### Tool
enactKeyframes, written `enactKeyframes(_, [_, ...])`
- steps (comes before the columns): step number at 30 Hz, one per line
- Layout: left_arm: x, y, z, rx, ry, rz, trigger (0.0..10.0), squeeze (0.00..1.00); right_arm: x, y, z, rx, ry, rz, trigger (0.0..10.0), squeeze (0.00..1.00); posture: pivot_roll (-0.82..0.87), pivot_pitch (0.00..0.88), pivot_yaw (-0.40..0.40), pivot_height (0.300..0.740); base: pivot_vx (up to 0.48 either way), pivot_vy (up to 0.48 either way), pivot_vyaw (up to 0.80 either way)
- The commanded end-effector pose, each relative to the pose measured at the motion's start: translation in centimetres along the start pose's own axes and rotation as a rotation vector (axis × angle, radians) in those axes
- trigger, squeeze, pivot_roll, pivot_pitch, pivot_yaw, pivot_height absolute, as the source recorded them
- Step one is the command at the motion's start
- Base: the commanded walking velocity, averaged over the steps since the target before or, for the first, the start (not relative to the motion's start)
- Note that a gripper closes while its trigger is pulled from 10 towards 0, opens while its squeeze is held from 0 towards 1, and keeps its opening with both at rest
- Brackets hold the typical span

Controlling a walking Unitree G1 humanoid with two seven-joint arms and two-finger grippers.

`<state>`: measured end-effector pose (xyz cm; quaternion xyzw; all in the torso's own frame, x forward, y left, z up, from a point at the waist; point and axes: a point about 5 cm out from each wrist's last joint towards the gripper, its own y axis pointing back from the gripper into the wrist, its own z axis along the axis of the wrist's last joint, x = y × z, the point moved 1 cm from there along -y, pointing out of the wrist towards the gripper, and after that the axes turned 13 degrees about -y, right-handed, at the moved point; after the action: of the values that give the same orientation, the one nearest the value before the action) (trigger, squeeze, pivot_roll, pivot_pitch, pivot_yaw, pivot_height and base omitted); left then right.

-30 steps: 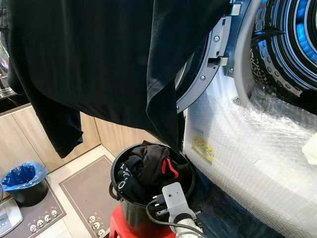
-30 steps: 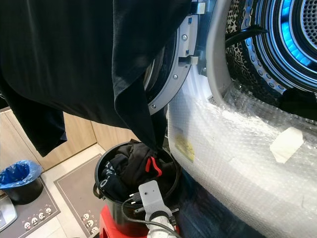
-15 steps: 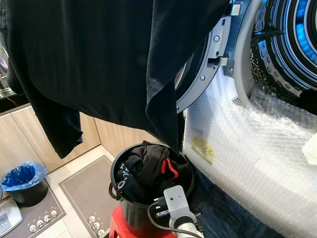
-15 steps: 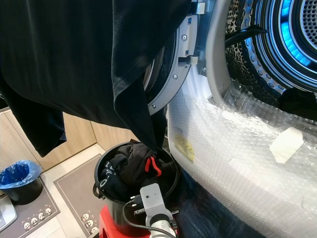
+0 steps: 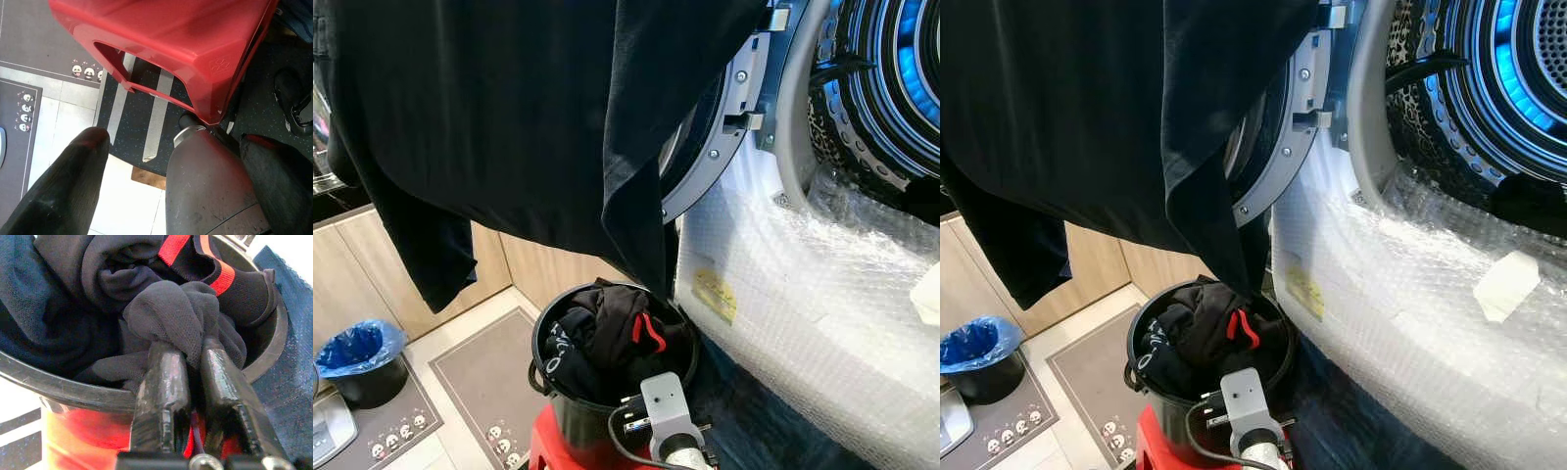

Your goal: Clothes washing

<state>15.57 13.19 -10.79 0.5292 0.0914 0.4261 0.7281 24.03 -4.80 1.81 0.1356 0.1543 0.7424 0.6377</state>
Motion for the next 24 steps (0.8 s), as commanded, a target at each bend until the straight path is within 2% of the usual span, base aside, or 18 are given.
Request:
enactKeyframes(1, [-0.33,0.03,-0.93,0.058,-0.050,-0.072,10.0,0.00,3.62,-0.15,9.67,-0.134,-0.273,0.380,10.0,0.00,-0.13,0.000,0.072,0.740,0.000,0.000,0.00])
enactKeyframes(24, [-0.33,0.03,-0.93,0.058,-0.050,-0.072,10.0,0.00,3.62,-0.15,9.67,-0.134,-0.273,0.380,10.0,0.00,-0.13,0.000,0.072,0.740,0.000,0.000,0.00])
